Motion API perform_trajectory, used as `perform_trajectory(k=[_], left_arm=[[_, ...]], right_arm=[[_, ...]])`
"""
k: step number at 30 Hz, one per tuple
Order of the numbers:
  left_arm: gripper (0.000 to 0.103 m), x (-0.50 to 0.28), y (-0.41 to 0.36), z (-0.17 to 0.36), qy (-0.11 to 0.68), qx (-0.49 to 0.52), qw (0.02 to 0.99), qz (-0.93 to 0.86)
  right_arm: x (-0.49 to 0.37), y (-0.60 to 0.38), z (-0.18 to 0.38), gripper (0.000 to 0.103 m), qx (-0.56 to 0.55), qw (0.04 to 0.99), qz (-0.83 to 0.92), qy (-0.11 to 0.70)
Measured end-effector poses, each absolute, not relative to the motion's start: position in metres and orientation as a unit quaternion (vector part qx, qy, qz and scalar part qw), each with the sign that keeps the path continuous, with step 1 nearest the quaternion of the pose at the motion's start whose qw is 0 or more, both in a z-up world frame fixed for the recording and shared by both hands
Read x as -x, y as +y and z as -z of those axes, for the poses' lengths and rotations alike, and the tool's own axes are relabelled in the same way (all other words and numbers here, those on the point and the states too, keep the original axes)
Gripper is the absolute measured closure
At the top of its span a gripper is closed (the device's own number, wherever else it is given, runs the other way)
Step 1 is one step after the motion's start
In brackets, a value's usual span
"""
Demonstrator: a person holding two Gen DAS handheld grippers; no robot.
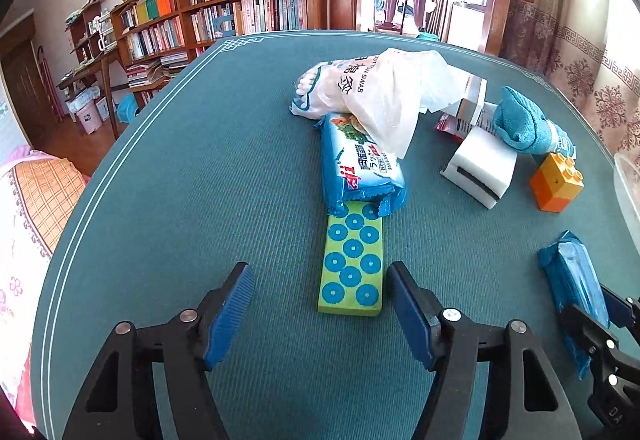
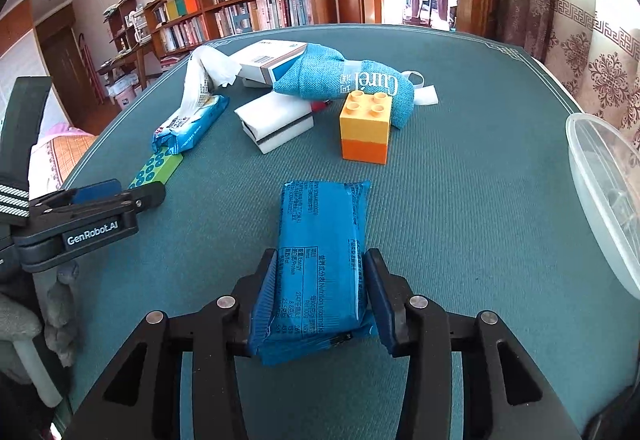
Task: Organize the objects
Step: 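Grasp the blue wrapped bar with the right gripper while the left gripper approaches the green dotted block, then grasp the green dotted block with the left gripper while the right gripper carries the blue bar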
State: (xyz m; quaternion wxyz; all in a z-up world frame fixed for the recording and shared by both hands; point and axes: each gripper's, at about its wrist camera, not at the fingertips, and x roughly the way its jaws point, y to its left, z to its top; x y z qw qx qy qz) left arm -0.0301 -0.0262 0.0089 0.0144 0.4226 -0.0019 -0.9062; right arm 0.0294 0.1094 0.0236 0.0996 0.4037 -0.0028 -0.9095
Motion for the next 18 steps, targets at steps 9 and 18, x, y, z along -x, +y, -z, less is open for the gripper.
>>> perform_trajectory(k=[9, 18], left_arm=[[0.068, 0.034, -0.019, -0.012, -0.008, -0.412, 0.000, 0.911], [0.072, 0.005, -0.011, -0.014, -0.005, -0.408, -0.029, 0.912]], right_arm=[[-0.031, 0.106, -0.023, 0.058, -0.397, 0.099, 0.912, 0.002], [-0.029, 0.108, -0.025, 0.058, -0.395, 0.104, 0.913, -0.007]])
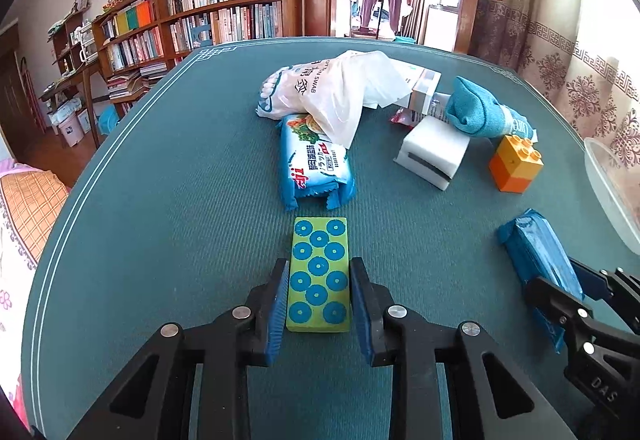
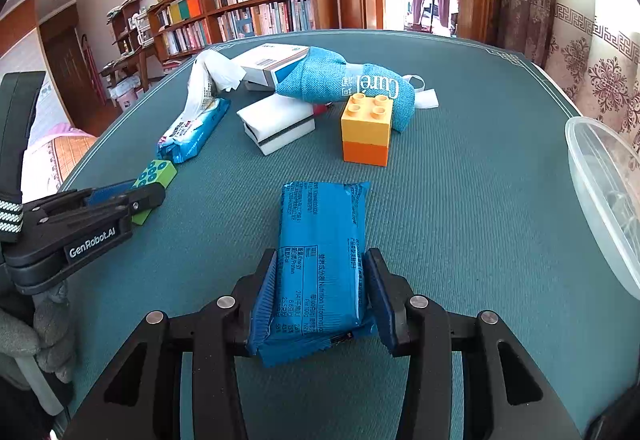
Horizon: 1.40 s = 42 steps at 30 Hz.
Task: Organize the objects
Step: 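Grasp the green dotted block with the left gripper while the right gripper carries the blue bar, then lower the blue bar into the clear bowl and open the right gripper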
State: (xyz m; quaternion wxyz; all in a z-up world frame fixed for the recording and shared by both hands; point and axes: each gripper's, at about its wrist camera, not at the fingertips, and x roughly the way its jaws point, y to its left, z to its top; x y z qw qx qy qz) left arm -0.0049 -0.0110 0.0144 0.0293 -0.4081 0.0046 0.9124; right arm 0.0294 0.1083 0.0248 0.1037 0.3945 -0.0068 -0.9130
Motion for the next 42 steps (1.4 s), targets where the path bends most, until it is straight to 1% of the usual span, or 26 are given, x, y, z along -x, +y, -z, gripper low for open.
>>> perform_trajectory(k=[7, 11, 20, 26, 33, 42], left_arm=[[0.072, -0.010, 0.002, -0.025, 0.011, 0.398, 0.050, -0.916], [0.072, -0.014, 0.011, -0.032, 0.015, 0.390, 0.061, -0.919], [0.072, -0.016, 0.043, -0.042, 0.028, 0.379, 0.090, -0.921], [0.072, -0.014, 0.064, -0.044, 0.037, 0.379, 0.106, -0.918], [0.072, -0.013, 0.093, -0.048, 0.055, 0.379, 0.125, -0.915], [0.072, -0.011, 0.133, -0.055, 0.073, 0.378, 0.150, -0.911]], right_arm=[[-0.032, 0.116, -0.027, 0.060, -0.394, 0.114, 0.911, -0.033], [-0.032, 0.126, -0.032, 0.060, -0.400, 0.122, 0.906, -0.061], [-0.045, 0.168, -0.060, 0.061, -0.384, 0.097, 0.914, -0.091], [-0.049, 0.211, -0.074, 0.061, -0.379, 0.060, 0.917, -0.109], [-0.045, 0.274, -0.088, 0.061, -0.370, -0.011, 0.923, -0.104], [-0.037, 0.347, -0.085, 0.061, -0.370, -0.078, 0.920, -0.100]])
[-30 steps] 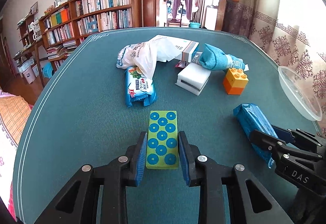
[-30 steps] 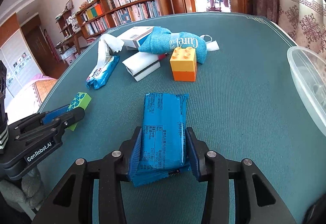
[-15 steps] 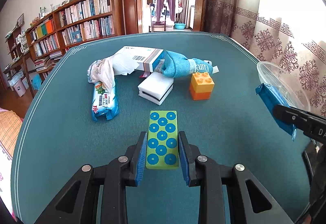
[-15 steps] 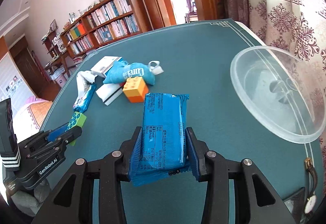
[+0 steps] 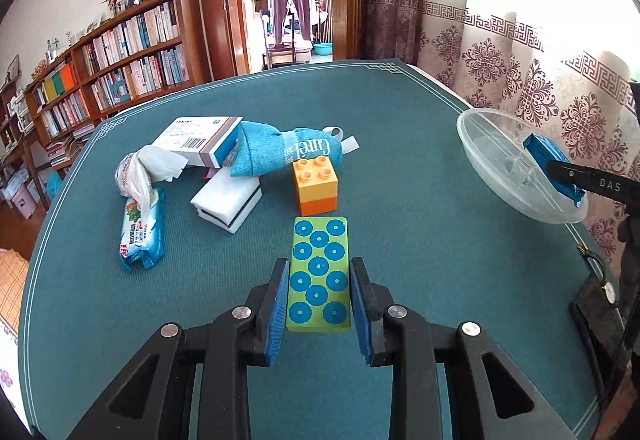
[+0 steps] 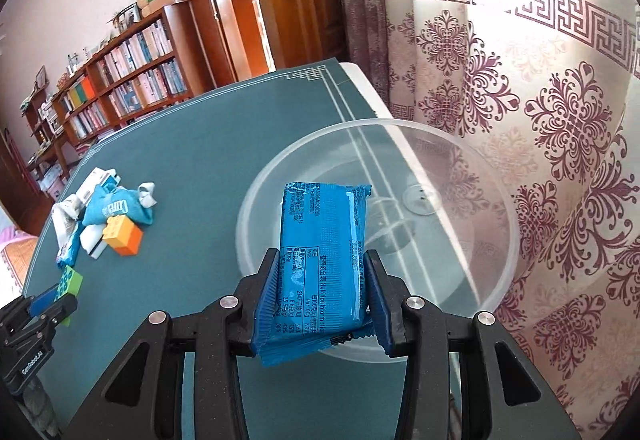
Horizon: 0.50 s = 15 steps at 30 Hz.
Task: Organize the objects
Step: 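Lower the blue bar into the clear bowl and open the right gripper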
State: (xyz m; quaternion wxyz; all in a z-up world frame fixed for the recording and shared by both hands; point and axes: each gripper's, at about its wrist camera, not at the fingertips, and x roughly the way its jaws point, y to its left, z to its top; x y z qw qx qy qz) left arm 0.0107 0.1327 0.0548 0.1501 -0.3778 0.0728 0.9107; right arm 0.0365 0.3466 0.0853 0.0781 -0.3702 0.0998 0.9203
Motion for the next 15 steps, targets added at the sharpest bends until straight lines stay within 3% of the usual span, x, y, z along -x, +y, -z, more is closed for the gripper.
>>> perform_trajectory(k=[15], left_arm=[[0.072, -0.005, 0.195, -0.067, 0.095, 0.371, 0.202, -0.901]], right_arm=[[-0.024, 0.396, -0.065, 0.057, 0.394, 0.107, -0.906, 0.107]])
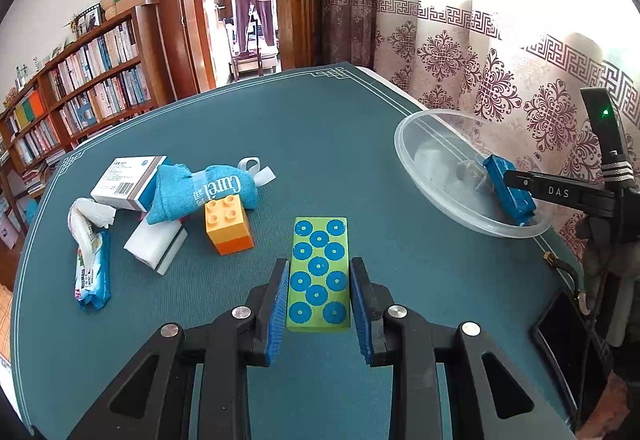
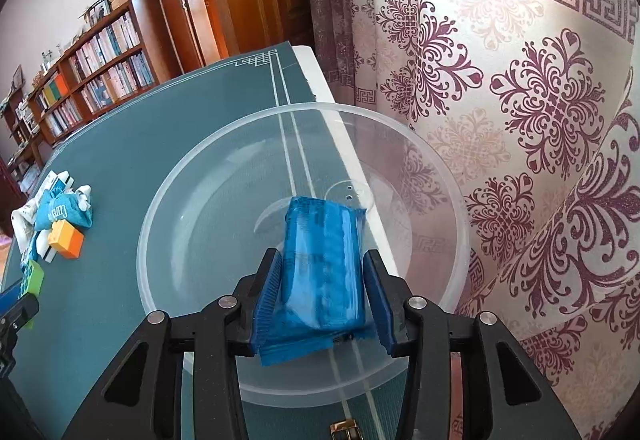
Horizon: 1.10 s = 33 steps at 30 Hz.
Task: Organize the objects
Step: 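Lower the blue bar into the clear bowl and open the right gripper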
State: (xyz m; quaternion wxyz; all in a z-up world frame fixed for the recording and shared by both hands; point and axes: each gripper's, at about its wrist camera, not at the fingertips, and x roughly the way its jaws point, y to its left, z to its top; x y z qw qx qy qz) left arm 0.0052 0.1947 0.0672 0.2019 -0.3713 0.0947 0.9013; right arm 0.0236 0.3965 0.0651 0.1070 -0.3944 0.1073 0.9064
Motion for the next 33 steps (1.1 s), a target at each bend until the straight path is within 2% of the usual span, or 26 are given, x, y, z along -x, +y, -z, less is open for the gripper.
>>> perform_trajectory(k=[12, 23, 33], left_arm=[[0.072, 0.004, 0.260, -0.070, 0.107, 0.371, 0.266, -0.883], [0.072, 0.023, 0.311, -0.064, 0.108, 0.390, 0.319, -0.857], [0.071, 0.029, 0.342, -0.056, 0.118, 0.384, 0.344, -0.849]], right_arm=[[-0.067, 0.395, -0.082, 0.057, 0.347, 0.105, -0.922, 0.132], [-0.092, 0.385, -0.090, 0.057, 0.327, 0.105, -0.933, 0.110], [-0.096, 0.391, -0.086, 0.057, 0.325, 0.107, -0.932, 0.125]])
